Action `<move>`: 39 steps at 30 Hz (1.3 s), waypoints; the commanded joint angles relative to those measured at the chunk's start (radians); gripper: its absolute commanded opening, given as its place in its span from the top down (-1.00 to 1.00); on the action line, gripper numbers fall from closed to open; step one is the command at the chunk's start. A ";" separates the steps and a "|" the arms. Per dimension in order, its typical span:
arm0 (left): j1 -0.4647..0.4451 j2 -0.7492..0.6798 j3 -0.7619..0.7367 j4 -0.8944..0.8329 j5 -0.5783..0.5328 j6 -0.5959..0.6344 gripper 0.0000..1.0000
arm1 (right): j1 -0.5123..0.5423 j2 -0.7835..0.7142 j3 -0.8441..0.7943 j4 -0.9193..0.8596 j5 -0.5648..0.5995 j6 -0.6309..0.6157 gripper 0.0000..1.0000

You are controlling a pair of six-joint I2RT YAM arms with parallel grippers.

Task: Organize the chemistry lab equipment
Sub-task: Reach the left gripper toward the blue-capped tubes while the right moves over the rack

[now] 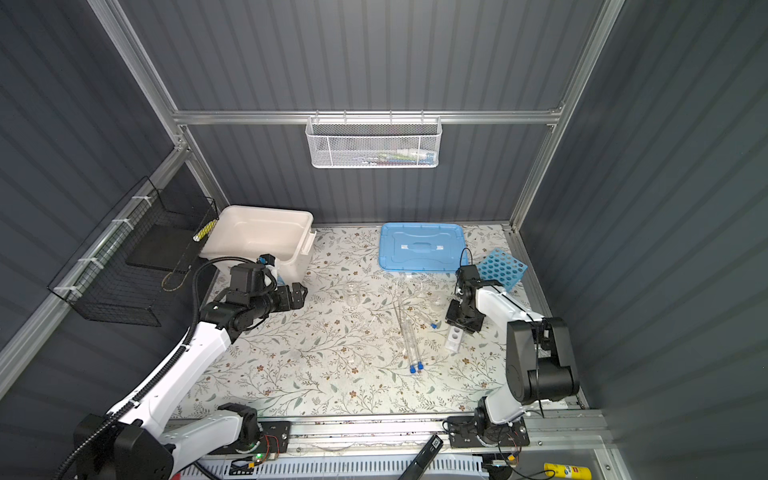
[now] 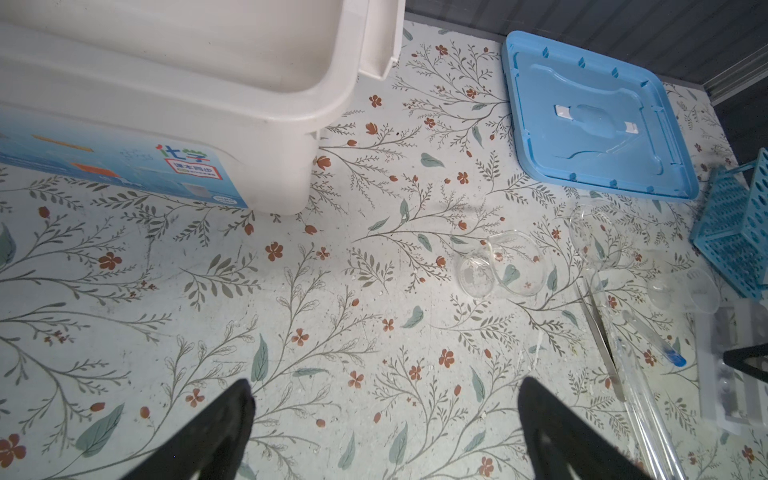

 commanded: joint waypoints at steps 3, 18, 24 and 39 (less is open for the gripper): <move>-0.008 -0.005 0.061 -0.063 0.028 0.030 -0.99 | 0.007 0.032 -0.019 -0.040 -0.056 -0.031 0.27; -0.087 0.013 0.156 -0.149 0.000 0.081 -0.99 | 0.007 -0.149 0.038 -0.149 -0.051 -0.035 -0.45; -0.235 0.044 0.207 -0.164 -0.066 0.113 -0.99 | -0.006 -0.239 0.079 -0.219 -0.021 -0.029 -0.59; -0.699 0.281 0.391 -0.187 -0.251 0.326 -0.99 | -0.106 -0.439 0.076 -0.286 -0.107 -0.068 -0.90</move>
